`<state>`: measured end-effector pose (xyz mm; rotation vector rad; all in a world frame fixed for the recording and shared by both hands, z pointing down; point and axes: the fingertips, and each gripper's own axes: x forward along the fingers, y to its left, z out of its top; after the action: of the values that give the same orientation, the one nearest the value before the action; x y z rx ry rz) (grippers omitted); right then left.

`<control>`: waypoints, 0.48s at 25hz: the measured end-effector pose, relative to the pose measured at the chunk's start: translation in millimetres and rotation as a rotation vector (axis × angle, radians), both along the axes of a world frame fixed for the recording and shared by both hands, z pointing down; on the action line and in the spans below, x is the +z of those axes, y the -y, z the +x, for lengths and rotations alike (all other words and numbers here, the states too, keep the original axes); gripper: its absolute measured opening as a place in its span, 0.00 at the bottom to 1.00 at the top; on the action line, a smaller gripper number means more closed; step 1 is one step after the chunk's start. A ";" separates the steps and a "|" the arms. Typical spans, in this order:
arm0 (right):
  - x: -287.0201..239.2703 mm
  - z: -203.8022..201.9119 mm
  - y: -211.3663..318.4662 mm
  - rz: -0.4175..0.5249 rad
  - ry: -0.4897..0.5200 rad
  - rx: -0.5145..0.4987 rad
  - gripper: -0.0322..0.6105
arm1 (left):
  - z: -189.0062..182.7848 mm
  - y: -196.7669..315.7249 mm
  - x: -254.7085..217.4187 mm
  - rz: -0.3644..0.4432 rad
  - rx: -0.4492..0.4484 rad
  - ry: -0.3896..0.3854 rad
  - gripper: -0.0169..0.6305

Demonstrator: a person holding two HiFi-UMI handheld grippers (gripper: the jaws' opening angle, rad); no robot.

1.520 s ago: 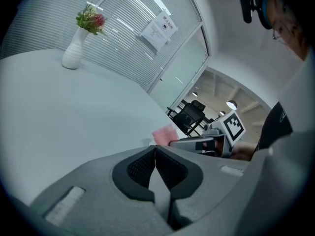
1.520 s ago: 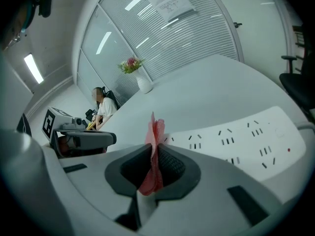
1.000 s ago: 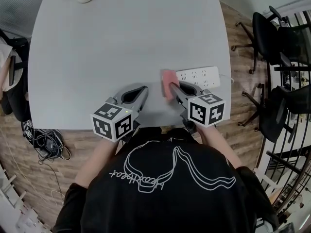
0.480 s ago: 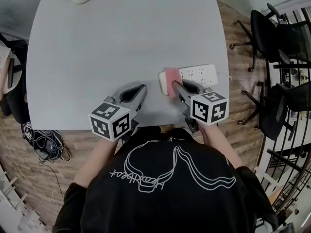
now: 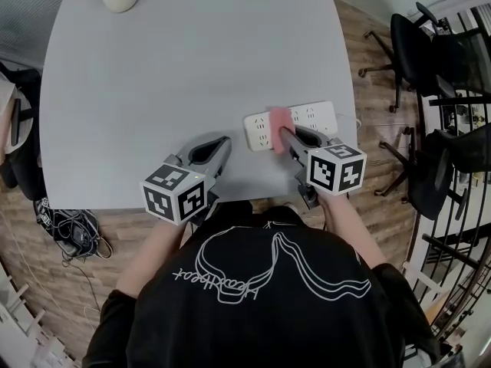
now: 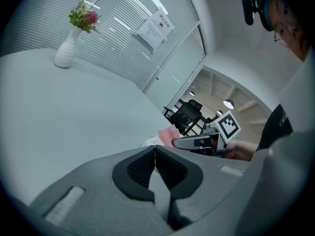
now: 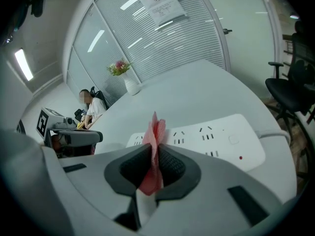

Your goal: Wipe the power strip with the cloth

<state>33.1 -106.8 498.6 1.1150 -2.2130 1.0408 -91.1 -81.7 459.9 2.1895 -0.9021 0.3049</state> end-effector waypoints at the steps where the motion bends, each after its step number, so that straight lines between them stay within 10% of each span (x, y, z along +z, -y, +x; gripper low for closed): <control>1: -0.2 1.1 0.7 -0.002 0.001 0.001 0.13 | 0.2 0.3 0.4 -0.002 0.000 0.001 0.05; 12: 0.1 28.3 4.8 -0.004 -0.013 0.040 0.13 | 12.0 -2.5 0.3 0.006 0.017 0.035 0.05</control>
<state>61.4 -111.5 498.7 1.1647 -2.1863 1.0515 -79.1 -79.2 460.2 2.2041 -0.9051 0.3504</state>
